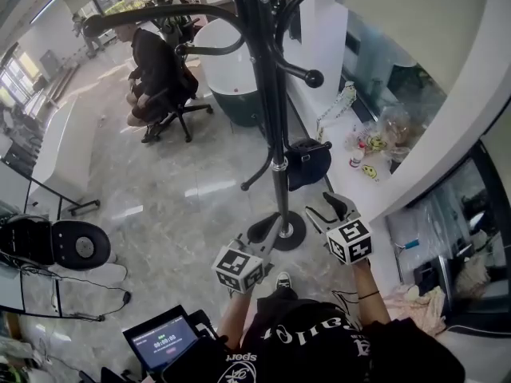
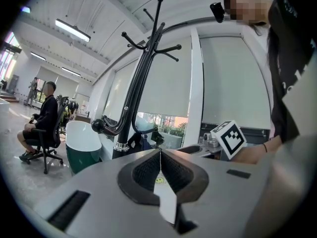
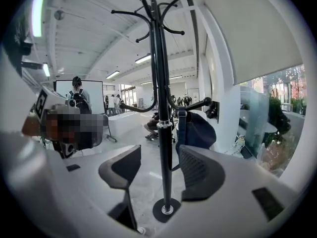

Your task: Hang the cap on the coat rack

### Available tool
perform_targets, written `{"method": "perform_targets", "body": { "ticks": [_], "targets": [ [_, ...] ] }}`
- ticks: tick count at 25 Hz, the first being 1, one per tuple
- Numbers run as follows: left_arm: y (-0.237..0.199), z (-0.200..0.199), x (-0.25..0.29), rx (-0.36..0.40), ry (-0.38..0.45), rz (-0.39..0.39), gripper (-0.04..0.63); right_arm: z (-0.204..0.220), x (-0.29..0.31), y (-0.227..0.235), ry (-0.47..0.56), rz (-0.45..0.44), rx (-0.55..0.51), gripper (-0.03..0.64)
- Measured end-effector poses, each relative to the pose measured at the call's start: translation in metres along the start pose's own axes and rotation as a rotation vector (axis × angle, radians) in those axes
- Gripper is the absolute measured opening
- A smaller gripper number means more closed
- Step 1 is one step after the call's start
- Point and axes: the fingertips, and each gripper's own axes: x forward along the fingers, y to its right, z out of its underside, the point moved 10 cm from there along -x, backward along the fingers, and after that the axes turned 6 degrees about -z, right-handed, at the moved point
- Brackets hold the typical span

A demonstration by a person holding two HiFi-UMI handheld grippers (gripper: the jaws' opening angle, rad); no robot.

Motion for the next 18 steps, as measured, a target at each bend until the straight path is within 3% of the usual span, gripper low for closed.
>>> {"method": "perform_targets", "body": {
  "ticks": [10,15,18],
  "targets": [
    [0.034,0.004,-0.019,-0.002,-0.008,-0.010,0.005,0.007,-0.030,-0.041,0.009,-0.079,-0.038,0.237],
    [0.064,0.015,-0.032,0.000,-0.008,-0.010,0.005,0.018,-0.059,-0.064,0.052,-0.083,-0.051,0.099],
    [0.085,0.022,-0.039,0.001,-0.009,-0.009,0.005,0.029,-0.078,-0.074,0.051,-0.093,-0.053,0.057]
  ]
}}
